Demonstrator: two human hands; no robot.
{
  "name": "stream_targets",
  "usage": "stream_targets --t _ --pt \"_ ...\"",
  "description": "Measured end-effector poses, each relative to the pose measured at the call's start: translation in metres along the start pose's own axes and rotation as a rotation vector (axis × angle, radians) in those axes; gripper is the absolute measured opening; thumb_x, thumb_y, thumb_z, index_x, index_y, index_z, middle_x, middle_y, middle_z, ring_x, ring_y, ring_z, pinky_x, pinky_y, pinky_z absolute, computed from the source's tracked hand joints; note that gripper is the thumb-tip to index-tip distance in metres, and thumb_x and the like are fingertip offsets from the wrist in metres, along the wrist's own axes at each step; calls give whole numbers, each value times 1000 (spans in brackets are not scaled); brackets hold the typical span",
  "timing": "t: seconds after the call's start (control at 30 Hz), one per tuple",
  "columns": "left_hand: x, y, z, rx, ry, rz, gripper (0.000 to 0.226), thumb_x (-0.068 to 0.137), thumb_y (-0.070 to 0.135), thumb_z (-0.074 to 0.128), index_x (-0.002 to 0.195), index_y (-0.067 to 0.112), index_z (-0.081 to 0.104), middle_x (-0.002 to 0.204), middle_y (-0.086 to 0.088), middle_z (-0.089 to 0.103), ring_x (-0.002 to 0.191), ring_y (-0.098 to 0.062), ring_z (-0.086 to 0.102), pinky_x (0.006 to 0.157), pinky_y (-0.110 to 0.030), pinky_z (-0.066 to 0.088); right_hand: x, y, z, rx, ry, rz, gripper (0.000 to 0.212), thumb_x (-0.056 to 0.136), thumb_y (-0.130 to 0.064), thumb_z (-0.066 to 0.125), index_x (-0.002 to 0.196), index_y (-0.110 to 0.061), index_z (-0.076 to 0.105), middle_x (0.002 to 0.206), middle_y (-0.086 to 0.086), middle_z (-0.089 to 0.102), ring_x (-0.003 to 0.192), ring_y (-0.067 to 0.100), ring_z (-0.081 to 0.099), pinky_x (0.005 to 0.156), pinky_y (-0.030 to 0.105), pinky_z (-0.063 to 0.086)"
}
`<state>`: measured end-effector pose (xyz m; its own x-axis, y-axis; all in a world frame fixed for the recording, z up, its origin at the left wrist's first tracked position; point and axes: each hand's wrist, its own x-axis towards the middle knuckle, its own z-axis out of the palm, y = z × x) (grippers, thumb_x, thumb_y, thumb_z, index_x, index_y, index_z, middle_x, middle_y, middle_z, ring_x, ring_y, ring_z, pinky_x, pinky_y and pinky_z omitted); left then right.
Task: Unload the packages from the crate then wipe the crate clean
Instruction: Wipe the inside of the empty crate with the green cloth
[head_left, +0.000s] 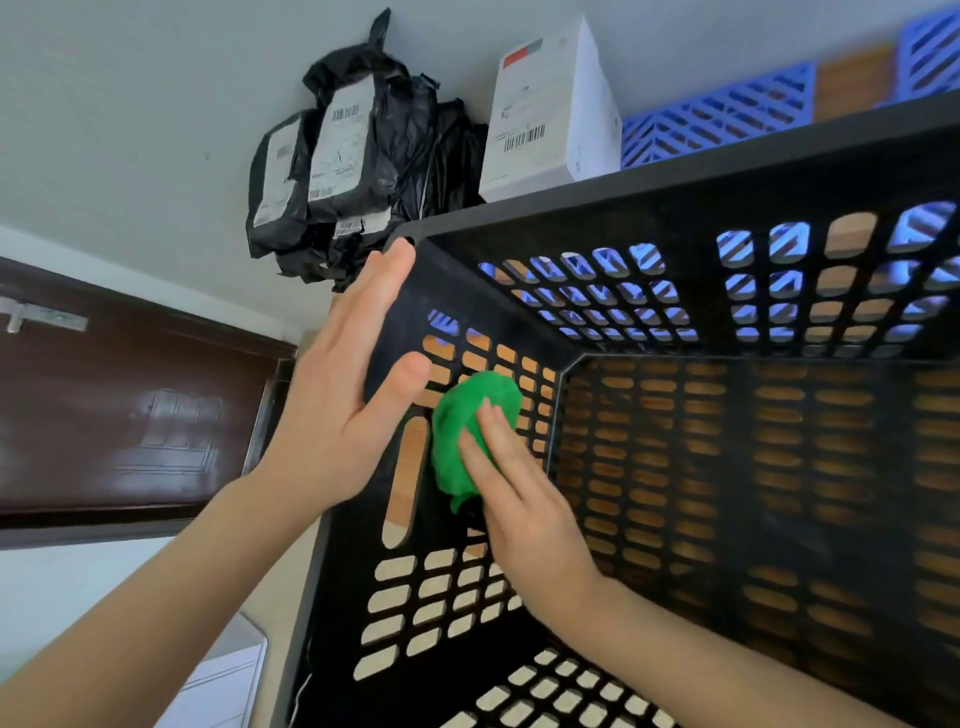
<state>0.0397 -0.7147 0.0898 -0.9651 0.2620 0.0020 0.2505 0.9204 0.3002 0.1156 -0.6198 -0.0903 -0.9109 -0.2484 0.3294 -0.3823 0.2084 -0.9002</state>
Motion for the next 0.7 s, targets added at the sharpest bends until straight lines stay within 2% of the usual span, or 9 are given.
stream_targets --t 0.07,0.17,0.23,0.3,0.37,0.43,0.57,0.7 --pt "0 1 0 0 -5 -11 73 98 60 29 154 13 21 161 6 23 149 -9 15 121 -32 17 -9 13 2 -54 -31 186 85 76 13 67 147 -14 29 157 9 22 139 23 34 108 35 31" --pt "-1 2 -1 8 -2 -29 67 98 51 34 154 16 21 160 8 22 149 -7 13 121 -28 15 -22 30 -1 -41 -115 493 68 92 2 53 150 -16 23 158 -3 3 137 16 36 109 29 31" --pt "-2 3 -1 17 2 -37 65 96 43 34 154 17 21 160 9 22 149 -6 13 121 -26 15 -24 33 -3 21 -136 586 63 96 -2 48 151 -19 22 159 -4 5 135 15 40 107 18 26" --pt "-1 3 0 20 4 -42 65 96 42 34 154 18 22 160 10 22 148 -5 13 120 -23 15 -16 23 -6 112 -53 597 59 96 -2 48 149 -19 27 158 -4 15 137 14 37 108 10 14" --pt "-1 2 0 5 4 -44 64 97 43 35 154 17 22 160 9 23 149 -6 14 121 -26 16 -5 0 -11 189 14 543 58 94 1 48 146 -21 32 156 -7 23 141 6 28 111 7 13" --pt "-2 2 -1 -18 13 -32 64 97 43 36 154 16 23 160 8 24 149 -8 15 121 -34 18 2 -29 -19 278 42 384 60 92 6 48 144 -21 36 155 -9 25 142 0 21 116 18 18" --pt "-2 2 0 -28 29 -12 64 97 43 35 153 12 25 159 4 27 148 -11 18 120 -39 20 6 -72 -25 326 69 3 52 90 6 45 140 -7 43 151 8 37 143 13 28 117 30 24" --pt "-1 1 -1 -9 27 -9 64 98 43 34 153 12 25 159 4 27 149 -12 18 120 -36 20 -4 -48 -10 157 46 -113 55 88 9 55 140 -8 44 150 10 38 143 22 28 116 36 29"
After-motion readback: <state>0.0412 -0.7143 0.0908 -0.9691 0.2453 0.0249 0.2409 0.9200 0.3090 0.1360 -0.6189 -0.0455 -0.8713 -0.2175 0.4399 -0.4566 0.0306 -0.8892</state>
